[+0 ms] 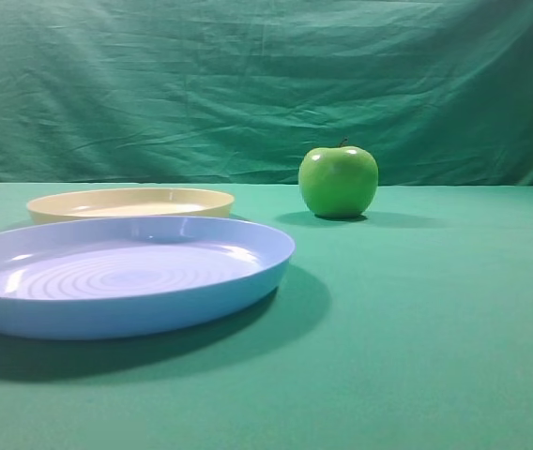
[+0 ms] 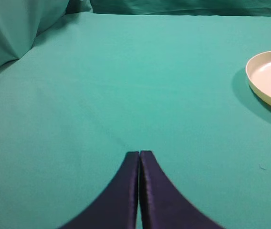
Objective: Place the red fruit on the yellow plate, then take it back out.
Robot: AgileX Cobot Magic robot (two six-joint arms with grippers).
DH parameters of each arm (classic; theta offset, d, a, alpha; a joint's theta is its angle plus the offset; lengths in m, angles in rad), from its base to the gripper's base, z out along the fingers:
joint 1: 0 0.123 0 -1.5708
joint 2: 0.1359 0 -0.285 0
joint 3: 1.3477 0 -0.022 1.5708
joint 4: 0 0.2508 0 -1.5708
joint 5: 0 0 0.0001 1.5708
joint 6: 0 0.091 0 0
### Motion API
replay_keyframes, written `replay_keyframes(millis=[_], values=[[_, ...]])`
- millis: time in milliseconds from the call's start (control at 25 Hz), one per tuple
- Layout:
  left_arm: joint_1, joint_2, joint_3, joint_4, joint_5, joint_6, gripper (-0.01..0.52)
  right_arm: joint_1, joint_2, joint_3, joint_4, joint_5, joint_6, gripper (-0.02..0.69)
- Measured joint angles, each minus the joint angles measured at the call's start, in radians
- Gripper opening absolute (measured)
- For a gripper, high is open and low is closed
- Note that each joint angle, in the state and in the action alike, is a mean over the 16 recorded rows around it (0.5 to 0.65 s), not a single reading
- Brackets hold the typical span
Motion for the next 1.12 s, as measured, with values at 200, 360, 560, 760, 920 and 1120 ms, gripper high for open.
replay_keyframes(millis=[200,360,560,760,920,1120], values=[[0.0,0.0,0.0,0.0,0.0,0.0,0.0,0.0,-0.057,-0.042,0.003,0.063,0.001,0.604],[0.0,0.0,0.0,0.0,0.0,0.0,0.0,0.0,-0.132,-0.102,0.003,0.142,0.005,0.567],[0.0,0.0,0.0,0.0,0.0,0.0,0.0,0.0,-0.254,-0.197,0.002,0.261,0.017,0.412],[0.0,0.0,0.0,0.0,0.0,0.0,0.0,0.0,-0.385,-0.271,0.001,0.376,0.031,0.214],[0.0,0.0,0.0,0.0,0.0,0.0,0.0,0.0,-0.49,-0.304,0.001,0.453,0.042,0.09],[0.0,0.0,0.0,0.0,0.0,0.0,0.0,0.0,-0.62,-0.315,0.007,0.533,0.047,0.008]])
